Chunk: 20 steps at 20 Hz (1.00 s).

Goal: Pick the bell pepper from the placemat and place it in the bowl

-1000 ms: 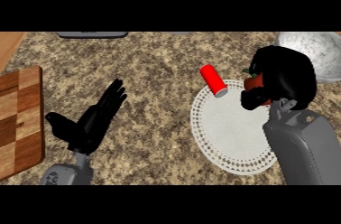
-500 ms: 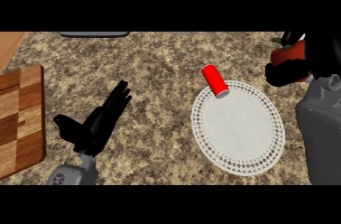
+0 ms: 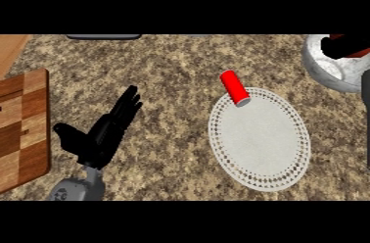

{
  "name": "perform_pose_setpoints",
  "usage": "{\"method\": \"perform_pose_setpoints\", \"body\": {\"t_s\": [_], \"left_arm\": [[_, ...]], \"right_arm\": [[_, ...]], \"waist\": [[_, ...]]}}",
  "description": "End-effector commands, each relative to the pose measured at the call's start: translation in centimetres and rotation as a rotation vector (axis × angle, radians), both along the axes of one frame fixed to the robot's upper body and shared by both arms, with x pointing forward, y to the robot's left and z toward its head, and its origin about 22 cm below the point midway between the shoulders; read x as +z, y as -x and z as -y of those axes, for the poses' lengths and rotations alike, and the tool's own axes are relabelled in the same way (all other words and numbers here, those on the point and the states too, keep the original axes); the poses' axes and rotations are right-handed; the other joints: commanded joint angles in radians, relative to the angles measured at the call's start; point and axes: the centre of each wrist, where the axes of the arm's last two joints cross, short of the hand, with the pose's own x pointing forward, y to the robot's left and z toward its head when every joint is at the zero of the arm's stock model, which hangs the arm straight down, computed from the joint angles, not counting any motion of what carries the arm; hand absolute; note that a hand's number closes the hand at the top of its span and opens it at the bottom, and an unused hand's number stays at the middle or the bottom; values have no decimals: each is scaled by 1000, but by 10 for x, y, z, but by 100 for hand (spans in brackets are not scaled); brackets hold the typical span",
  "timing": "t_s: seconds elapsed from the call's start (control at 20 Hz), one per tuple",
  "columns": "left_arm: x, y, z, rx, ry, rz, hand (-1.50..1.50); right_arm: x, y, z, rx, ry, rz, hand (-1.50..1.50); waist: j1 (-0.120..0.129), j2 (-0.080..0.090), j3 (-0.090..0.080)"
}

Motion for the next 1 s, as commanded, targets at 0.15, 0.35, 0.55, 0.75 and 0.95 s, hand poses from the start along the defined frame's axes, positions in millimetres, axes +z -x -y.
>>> {"method": "perform_pose_setpoints", "body": {"t_s": [0.15,0.35,0.55,0.75,0.95], "left_arm": [[-1,-12,-17,-12,6,8,0],[2,-8,8,-8,-21,28,0],[13,-11,2,-28,-11,5,0],[5,-7,5,-44,-7,21,0],[1,-5,4,-61,10,28,0]], "right_arm": [[-18,-38,75,-34,-39,43,150],[-44,-57,88,-25,8,25,150],[-59,-59,125,-93,95,-26,150],[-89,-59,144,-144,110,-115,150],[-80,-56,166,-258,-42,-224,150]], "waist": [[10,7,0],[14,7,0],[33,14,1],[54,24,2],[69,31,3]]}}
